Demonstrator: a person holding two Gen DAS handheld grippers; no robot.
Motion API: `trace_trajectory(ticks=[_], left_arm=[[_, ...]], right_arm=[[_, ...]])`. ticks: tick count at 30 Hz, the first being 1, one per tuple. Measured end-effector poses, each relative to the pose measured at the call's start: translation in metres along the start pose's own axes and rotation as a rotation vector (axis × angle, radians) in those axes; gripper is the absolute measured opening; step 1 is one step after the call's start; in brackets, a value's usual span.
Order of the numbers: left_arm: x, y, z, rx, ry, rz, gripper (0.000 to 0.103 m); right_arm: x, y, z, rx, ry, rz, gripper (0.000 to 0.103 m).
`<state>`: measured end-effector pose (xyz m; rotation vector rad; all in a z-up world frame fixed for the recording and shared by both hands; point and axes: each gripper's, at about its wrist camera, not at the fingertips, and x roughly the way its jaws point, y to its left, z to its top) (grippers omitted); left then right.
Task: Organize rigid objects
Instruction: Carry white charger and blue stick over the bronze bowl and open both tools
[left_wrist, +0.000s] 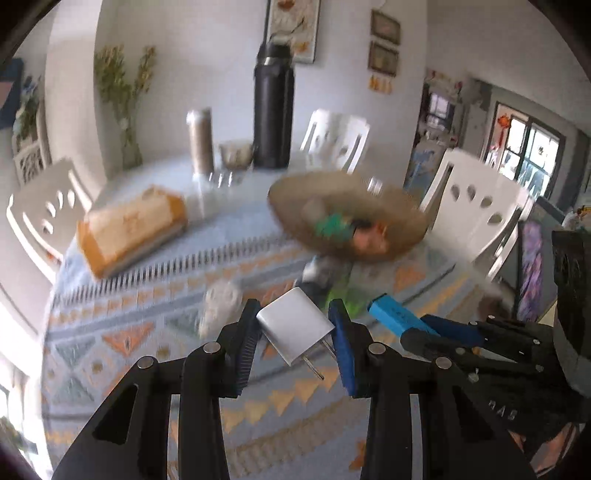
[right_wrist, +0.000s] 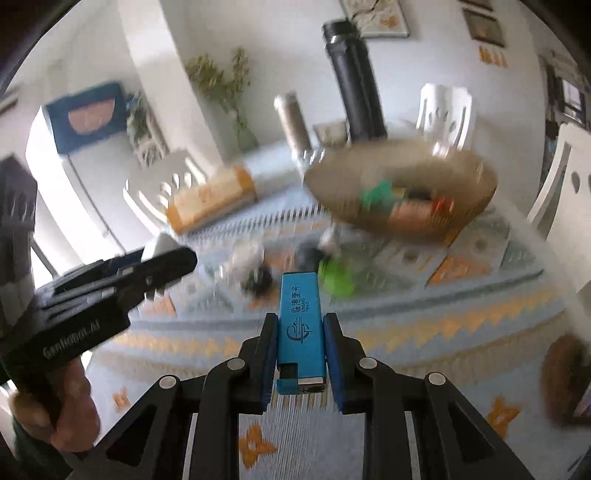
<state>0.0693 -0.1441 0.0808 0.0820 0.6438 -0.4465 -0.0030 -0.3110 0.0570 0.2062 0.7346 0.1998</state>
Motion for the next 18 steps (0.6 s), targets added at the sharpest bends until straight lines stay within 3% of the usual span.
trace_trajectory(ticks=[9,13,18], left_arm=[[-0.005,-0.027,0.075,0.017,-0.186,-0.068,0.035],[0.017,-0.032,0.095,0.006,-0.192,-0.093,0.035],[0.071,-0.028,0.100,-0.038,-0.104,-0.113,0.035]], right_arm=[[-0.044,-0.015,0.082,0.057,-0.254,-0.141,0.024],[-0.040,-0.027,0.107,0.097,-0.278,-0.189,0.024],[-0.015,-0.044,0.122,0.116,-0.267,-0.252,0.024]])
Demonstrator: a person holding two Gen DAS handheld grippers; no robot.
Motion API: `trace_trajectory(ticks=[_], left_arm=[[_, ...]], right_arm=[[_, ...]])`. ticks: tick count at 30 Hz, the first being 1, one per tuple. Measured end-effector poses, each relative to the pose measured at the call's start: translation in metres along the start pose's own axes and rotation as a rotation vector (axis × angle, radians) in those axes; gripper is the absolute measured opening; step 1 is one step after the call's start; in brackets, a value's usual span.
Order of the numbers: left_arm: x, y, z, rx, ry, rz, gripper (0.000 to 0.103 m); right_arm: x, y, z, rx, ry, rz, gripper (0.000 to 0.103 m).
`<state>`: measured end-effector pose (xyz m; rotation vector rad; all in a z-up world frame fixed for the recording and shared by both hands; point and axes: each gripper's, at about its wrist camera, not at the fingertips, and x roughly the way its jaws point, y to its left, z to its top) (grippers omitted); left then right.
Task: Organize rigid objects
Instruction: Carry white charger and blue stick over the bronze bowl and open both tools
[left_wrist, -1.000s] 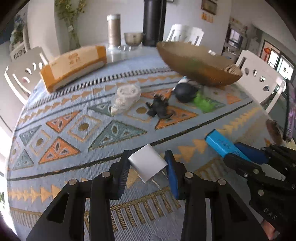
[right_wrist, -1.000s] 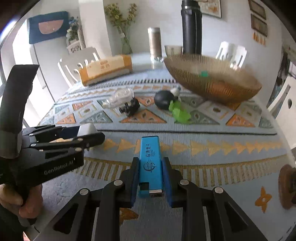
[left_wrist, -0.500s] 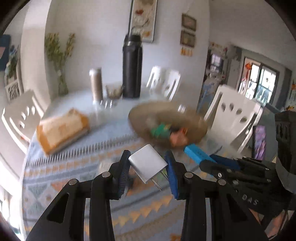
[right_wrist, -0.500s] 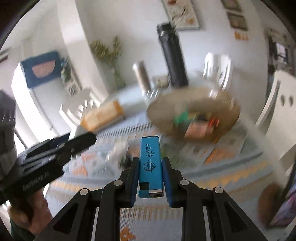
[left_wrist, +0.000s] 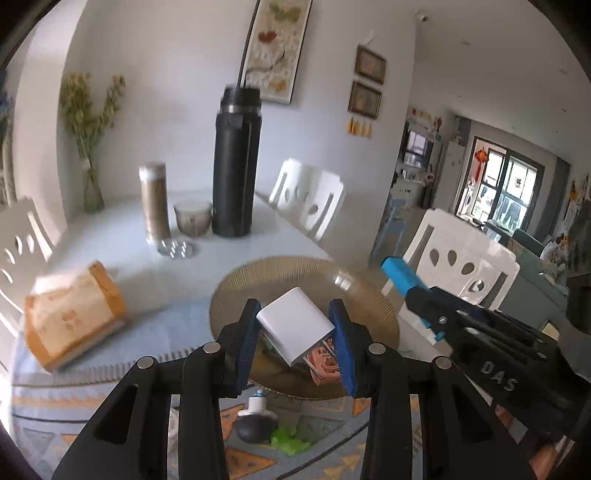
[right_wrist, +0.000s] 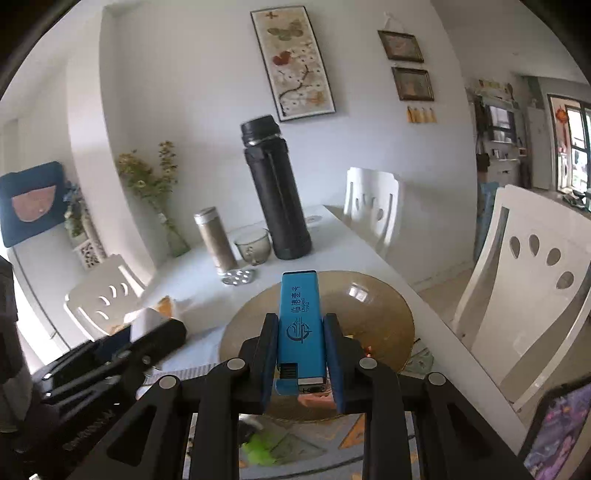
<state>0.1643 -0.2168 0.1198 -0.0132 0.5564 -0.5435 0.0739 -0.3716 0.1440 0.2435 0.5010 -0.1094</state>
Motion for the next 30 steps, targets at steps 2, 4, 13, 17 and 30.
trace_trajectory(ticks=[2,4,13,17,30], left_arm=[[0.018,0.002,-0.004,0.001,0.037,0.007,0.035],[0.034,0.004,-0.009,0.003,0.067,0.007,0.035],[0.076,0.010,-0.027,-0.035,0.149,-0.024,0.036],[0.052,0.016,-0.025,-0.035,0.089,-0.014,0.052],[-0.144,0.064,-0.050,-0.107,-0.129,0.231,0.069]], right_arm=[[0.012,-0.011,-0.002,0.021,0.022,0.000,0.024],[0.024,-0.027,-0.004,0.060,0.042,0.002,0.024],[0.075,-0.044,-0.019,0.121,0.208,0.020,0.027],[0.075,-0.054,-0.020,0.170,0.203,0.024,0.049],[-0.021,0.071,-0.050,-0.144,0.149,0.204,0.067]])
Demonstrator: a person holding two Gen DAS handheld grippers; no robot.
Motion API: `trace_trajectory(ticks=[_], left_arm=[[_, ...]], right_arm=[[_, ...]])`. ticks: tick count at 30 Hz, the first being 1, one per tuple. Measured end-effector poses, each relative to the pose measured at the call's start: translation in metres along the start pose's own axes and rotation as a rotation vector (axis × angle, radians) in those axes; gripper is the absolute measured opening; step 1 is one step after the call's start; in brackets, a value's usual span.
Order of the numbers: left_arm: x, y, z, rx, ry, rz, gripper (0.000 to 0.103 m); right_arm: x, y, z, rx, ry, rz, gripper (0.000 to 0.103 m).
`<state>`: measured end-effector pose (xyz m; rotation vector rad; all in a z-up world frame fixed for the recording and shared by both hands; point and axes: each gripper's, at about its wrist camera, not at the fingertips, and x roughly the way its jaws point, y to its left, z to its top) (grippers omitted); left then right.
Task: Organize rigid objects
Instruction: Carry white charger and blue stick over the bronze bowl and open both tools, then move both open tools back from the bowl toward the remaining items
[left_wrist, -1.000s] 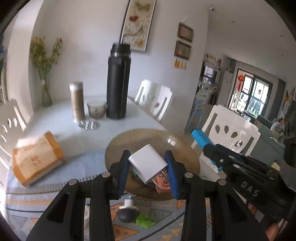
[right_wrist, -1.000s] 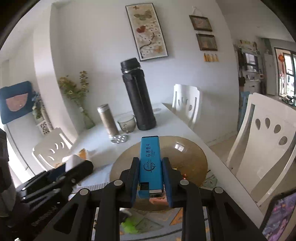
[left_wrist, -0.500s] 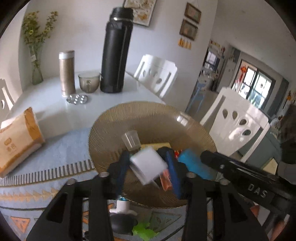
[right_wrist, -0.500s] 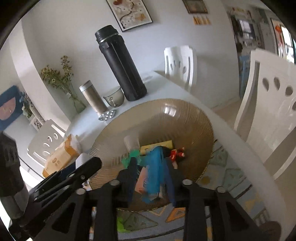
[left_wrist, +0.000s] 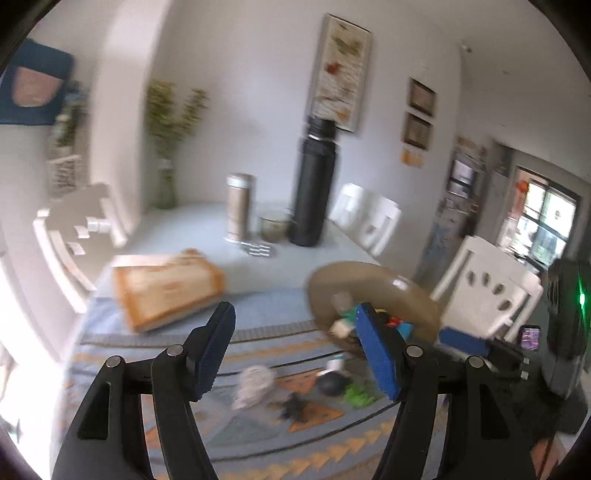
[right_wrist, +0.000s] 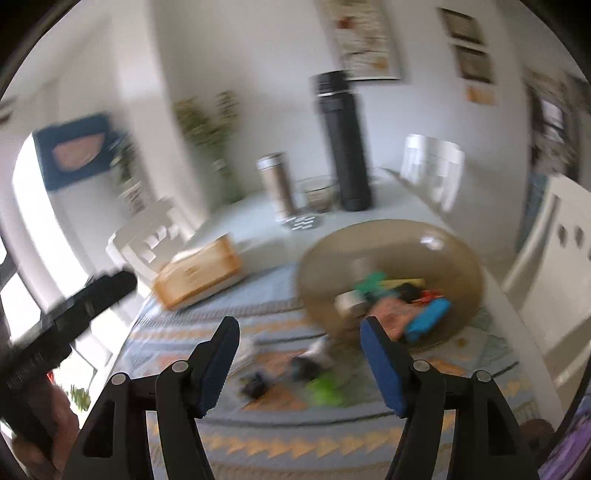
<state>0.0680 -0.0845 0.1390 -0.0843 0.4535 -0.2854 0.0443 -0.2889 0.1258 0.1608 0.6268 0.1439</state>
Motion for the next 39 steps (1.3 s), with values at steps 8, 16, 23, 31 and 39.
trace_trajectory(ticks=[8,16,23,31,39], left_arm=[[0.009,0.037,-0.079,0.020,0.062,0.216,0.082],[0.056,0.052,-0.116,-0.058,0.203,0.132,0.082],[0.049,0.033,-0.126,0.035,0.195,0.191,0.082],[0.051,0.035,-0.126,0.036,0.213,0.186,0.082],[0.053,0.030,-0.127,0.067,0.225,0.194,0.082]], right_arm=[[0.036,0.052,-0.074,-0.170,0.002,-0.086,0.067],[0.053,0.049,-0.090,-0.260,-0.058,-0.231,0.067],[0.062,0.059,-0.096,-0.328,-0.029,-0.309,0.070],[0.064,0.043,-0.092,-0.242,0.016,-0.262,0.077],[0.076,0.021,-0.090,-0.135,0.100,-0.240,0.078]])
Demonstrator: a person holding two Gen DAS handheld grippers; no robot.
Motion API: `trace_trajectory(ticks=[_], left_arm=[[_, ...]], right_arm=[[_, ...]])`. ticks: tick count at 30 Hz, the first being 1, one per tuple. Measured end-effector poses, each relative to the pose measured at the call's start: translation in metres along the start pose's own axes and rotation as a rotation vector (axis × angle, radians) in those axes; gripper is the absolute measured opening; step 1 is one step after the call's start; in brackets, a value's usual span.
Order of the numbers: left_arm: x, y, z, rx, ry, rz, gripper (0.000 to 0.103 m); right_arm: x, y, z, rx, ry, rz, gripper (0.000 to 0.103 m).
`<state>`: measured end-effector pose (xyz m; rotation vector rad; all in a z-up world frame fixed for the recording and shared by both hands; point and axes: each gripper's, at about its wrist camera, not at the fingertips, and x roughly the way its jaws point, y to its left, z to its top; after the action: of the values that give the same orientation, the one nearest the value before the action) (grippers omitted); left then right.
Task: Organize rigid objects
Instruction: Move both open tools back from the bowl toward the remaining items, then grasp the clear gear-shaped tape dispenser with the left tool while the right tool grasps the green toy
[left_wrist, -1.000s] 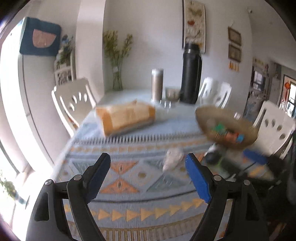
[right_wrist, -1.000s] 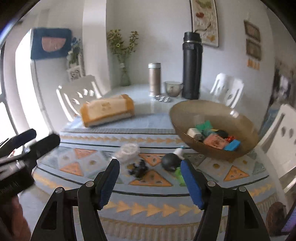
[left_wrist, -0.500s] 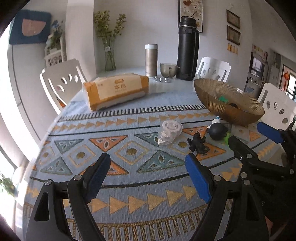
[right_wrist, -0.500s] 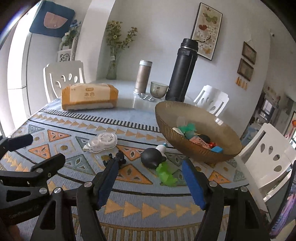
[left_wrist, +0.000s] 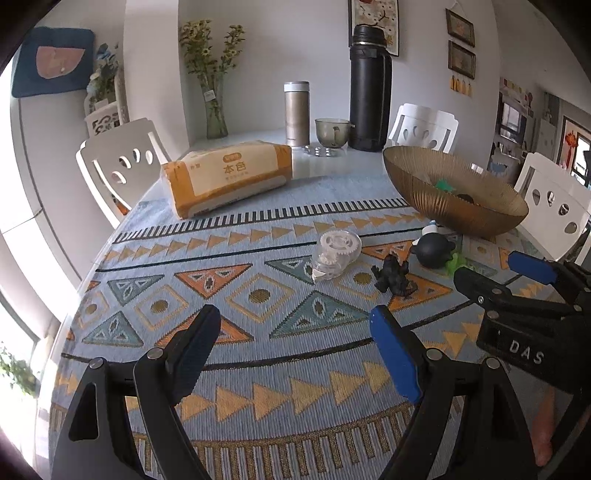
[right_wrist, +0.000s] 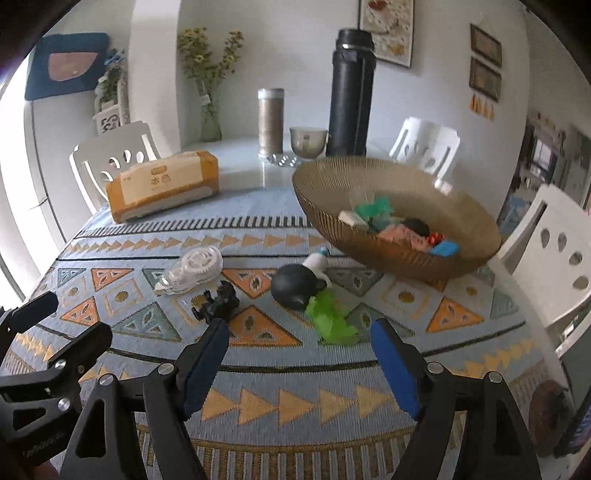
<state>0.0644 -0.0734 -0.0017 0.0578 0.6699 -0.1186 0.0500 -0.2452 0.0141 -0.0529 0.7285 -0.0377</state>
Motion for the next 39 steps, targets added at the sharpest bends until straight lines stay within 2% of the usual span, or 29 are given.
trace_trajectory(ticks=[22,26,29,33,36,39], left_arm=[[0.000,0.000,-0.001,0.003,0.013,-0.001,0.082],[0.002,0.001,0.000,-0.004,0.019,-0.005,0.082],[0.007,0.005,0.000,-0.029,0.041,-0.028,0.082],[0.022,0.013,0.004,-0.097,0.155,-0.164,0.081],[0.032,0.009,0.018,-0.062,0.207,-0.185,0.081],[0.045,0.006,0.041,0.016,0.195,-0.173,0.080]], right_arm=[[0.004,-0.011,0.001,0.046,0.019,0.007,0.078],[0.004,-0.020,0.002,0.086,0.021,0.022,0.078],[0.008,-0.036,0.001,0.161,0.041,0.047,0.078],[0.019,-0.056,-0.003,0.264,0.097,0.097,0.078],[0.024,-0.060,-0.005,0.291,0.122,0.124,0.078],[0.026,-0.063,-0.006,0.310,0.129,0.145,0.078]])
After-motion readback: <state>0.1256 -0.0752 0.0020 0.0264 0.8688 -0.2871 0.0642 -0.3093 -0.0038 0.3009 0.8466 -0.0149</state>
